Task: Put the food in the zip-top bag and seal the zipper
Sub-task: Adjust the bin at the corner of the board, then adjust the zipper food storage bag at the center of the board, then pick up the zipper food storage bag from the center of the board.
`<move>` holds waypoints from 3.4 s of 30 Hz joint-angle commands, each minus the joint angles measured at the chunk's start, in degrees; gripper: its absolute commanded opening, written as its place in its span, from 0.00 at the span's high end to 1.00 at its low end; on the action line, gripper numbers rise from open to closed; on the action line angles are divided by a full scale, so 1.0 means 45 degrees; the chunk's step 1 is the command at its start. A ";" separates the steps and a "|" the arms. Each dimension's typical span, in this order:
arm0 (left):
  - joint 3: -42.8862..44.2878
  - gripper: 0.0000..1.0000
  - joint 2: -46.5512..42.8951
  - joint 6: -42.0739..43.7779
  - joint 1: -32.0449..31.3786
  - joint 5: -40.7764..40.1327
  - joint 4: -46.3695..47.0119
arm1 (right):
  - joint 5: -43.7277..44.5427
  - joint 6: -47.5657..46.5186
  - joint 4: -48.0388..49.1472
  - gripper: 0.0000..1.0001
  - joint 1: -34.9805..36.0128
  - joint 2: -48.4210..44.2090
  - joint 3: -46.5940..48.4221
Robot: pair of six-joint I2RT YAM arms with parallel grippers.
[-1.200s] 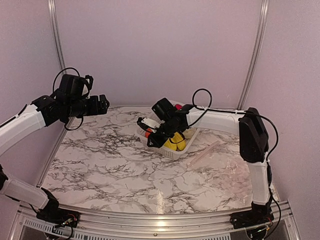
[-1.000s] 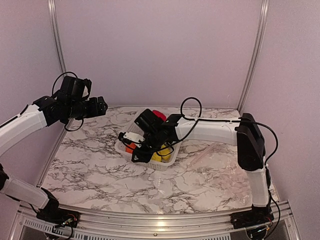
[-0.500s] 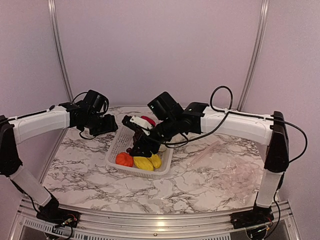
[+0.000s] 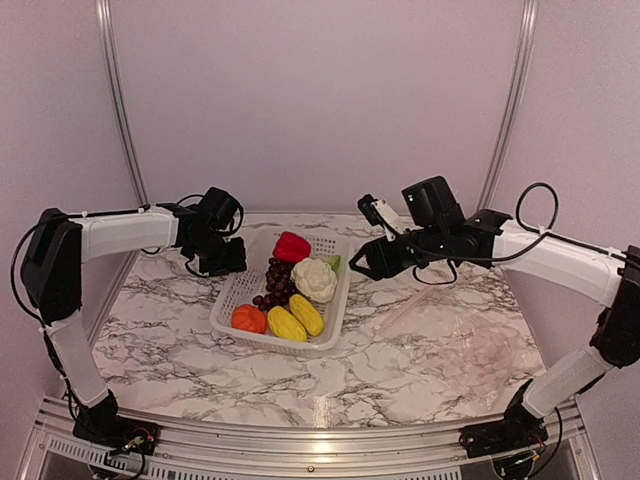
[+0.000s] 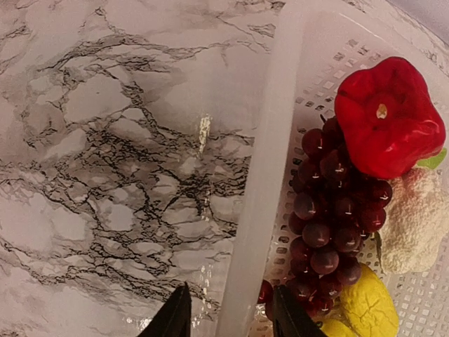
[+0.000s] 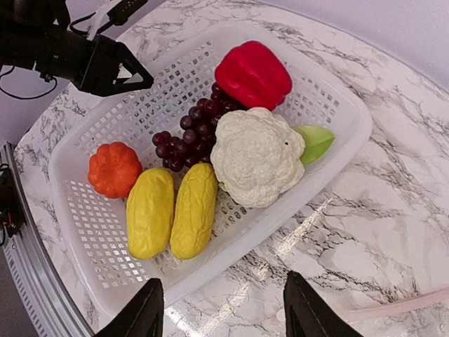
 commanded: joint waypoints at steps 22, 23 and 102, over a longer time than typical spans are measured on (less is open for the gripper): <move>-0.2651 0.87 -0.1963 0.1032 0.1254 -0.0927 -0.0166 | 0.2378 0.4940 -0.0833 0.31 -0.3341 -0.0677 -0.4421; -0.2634 0.87 -0.2009 0.1308 0.1324 -0.1012 -0.0204 | 0.2474 0.5026 -0.0701 0.31 -0.3343 -0.0482 -0.4457; -0.2228 0.41 -0.5211 -0.1167 0.0982 0.0529 -0.1519 | 0.4205 0.8275 -0.4101 0.90 0.0684 0.6108 0.2058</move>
